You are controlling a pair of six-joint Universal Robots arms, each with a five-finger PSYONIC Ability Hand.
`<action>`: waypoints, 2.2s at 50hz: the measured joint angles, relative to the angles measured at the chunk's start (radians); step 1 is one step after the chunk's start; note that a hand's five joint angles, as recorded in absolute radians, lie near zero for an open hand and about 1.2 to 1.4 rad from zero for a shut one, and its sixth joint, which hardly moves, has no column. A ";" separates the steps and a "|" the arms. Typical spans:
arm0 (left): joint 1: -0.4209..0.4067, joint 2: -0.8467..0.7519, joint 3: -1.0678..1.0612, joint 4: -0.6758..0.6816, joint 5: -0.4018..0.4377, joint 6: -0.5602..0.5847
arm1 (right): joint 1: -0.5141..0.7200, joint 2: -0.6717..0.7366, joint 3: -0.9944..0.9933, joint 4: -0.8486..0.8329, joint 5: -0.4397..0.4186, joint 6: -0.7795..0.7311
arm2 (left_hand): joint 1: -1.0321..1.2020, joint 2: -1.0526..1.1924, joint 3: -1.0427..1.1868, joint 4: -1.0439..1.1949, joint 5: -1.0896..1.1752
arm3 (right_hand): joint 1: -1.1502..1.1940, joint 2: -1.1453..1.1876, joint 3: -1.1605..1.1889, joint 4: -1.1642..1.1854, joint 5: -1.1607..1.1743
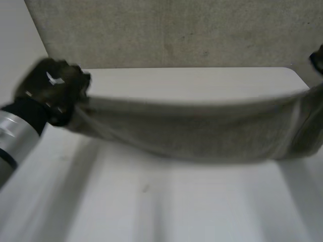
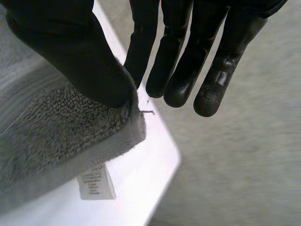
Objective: Fold the towel.
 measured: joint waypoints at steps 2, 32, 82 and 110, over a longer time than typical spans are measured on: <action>0.012 0.030 0.034 -0.026 -0.004 -0.030 | -0.008 -0.033 -0.024 0.011 -0.002 0.001 | 0.005 0.000 0.000 0.000 0.003 | 0.000 0.000 0.000 0.000 0.000; 0.089 -0.639 0.318 -0.053 0.002 -0.160 | 0.193 0.541 -0.214 -0.048 0.154 -0.040 | 0.024 0.001 0.001 0.001 0.011 | 0.000 0.000 0.000 0.000 0.000; 0.102 -0.658 0.062 0.539 0.000 -0.147 | 0.240 0.618 0.081 -0.530 0.002 0.181 | 0.028 0.001 0.001 0.001 0.011 | 0.000 0.000 0.000 0.004 0.000; 0.110 -0.581 0.005 0.537 0.000 -0.143 | 0.132 0.648 0.143 -0.648 -0.181 0.328 | 0.028 0.001 0.001 0.001 0.011 | -0.348 -0.531 -0.564 -0.576 -0.472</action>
